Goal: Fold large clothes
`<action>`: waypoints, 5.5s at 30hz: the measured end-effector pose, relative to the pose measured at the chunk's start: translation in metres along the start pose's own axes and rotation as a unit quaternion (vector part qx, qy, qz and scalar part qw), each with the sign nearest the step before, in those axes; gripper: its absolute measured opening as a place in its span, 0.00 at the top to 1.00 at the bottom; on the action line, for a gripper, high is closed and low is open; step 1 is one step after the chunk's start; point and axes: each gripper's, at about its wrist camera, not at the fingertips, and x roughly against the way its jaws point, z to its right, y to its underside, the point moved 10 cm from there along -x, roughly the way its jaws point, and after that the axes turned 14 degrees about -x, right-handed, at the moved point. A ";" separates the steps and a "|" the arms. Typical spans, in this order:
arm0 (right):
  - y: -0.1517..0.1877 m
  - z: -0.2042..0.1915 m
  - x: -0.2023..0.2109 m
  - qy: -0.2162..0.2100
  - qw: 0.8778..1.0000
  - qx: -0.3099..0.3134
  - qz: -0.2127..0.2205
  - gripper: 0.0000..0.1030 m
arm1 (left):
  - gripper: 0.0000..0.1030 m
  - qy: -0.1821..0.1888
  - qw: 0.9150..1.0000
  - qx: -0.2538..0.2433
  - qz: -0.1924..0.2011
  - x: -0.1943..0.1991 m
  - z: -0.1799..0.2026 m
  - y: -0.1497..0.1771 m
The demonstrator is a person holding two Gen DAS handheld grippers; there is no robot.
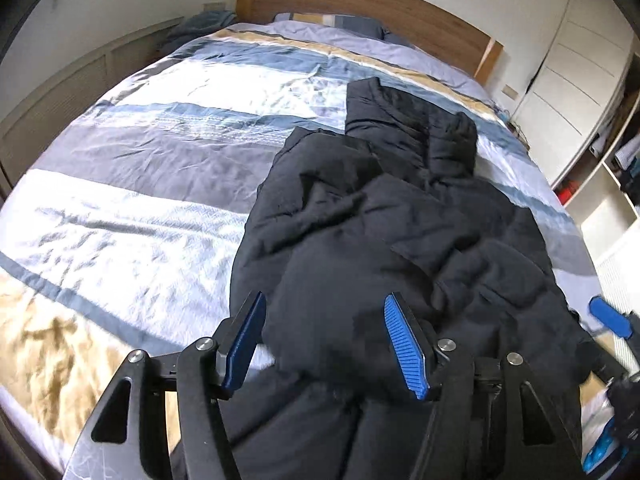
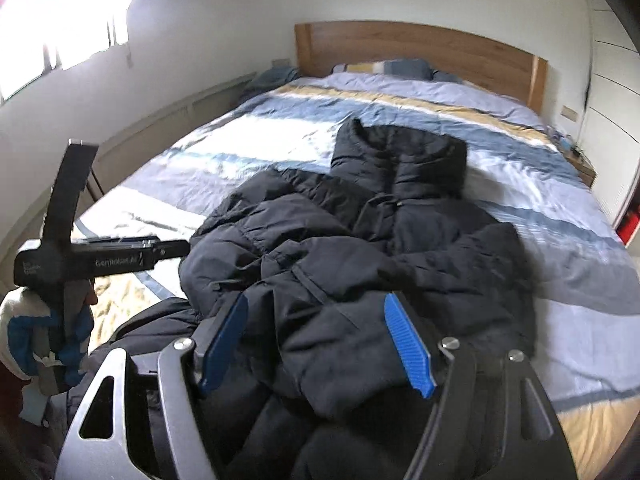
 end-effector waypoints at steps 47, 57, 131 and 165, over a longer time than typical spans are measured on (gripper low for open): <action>0.074 0.124 0.023 0.072 0.993 -0.086 -0.021 0.32 | 0.29 -0.068 0.995 -0.063 0.043 0.037 0.091 0.060; 0.088 0.127 0.099 0.089 0.989 -0.112 0.029 0.32 | 0.29 -0.081 0.985 -0.108 0.107 0.107 0.132 0.068; -0.222 0.253 -0.118 0.031 0.980 -0.193 0.042 0.21 | 0.12 0.001 1.000 -0.019 0.009 -0.112 -0.027 -0.253; -0.282 0.248 -0.304 -0.051 0.976 -0.208 -0.033 0.88 | 0.85 0.108 0.992 0.066 -0.029 -0.308 0.022 -0.296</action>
